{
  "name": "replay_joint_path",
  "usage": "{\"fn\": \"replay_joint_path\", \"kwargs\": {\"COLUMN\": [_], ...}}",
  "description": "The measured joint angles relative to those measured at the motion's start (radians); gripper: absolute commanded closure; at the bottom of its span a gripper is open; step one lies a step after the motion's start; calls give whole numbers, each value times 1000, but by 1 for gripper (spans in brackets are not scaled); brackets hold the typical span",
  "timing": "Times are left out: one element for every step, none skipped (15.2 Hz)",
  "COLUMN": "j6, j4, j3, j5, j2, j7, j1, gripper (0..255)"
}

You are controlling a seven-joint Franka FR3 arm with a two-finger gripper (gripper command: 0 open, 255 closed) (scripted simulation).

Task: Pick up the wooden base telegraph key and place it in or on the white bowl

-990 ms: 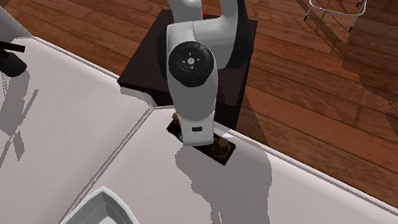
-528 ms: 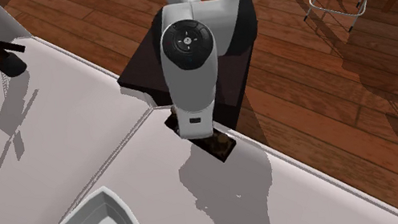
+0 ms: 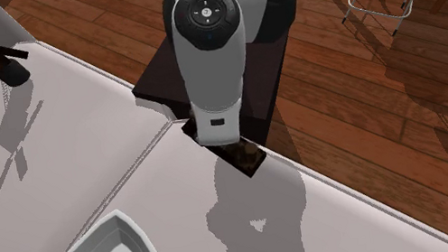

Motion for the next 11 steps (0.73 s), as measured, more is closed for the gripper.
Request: {"fn": "replay_joint_path", "kwargs": {"j6": [-12,-22,-32,-36,-41,-45,-54,-68,-70,-86,-94], "j4": [4,21,41,68,92,127,157,201,234,280,318], "j3": [0,-3,-12,-20,-28,-36,-42,-53,-62,-70,-76], "j5": [1,0,-4,-8,-11,-15,-16,-19,-21,-22,-23], "j2": [-9,-1,9,31,48,79,100,129,158,188,216], "j7": [-1,-7,-22,-35,-50,-64,-75,-96,-114,-132,-146], "j1": [0,-3,-12,-19,-28,-35,-42,-53,-64,-73,-81], "gripper": [255,255,255,255,255,255,255,255,255,255,255]}}
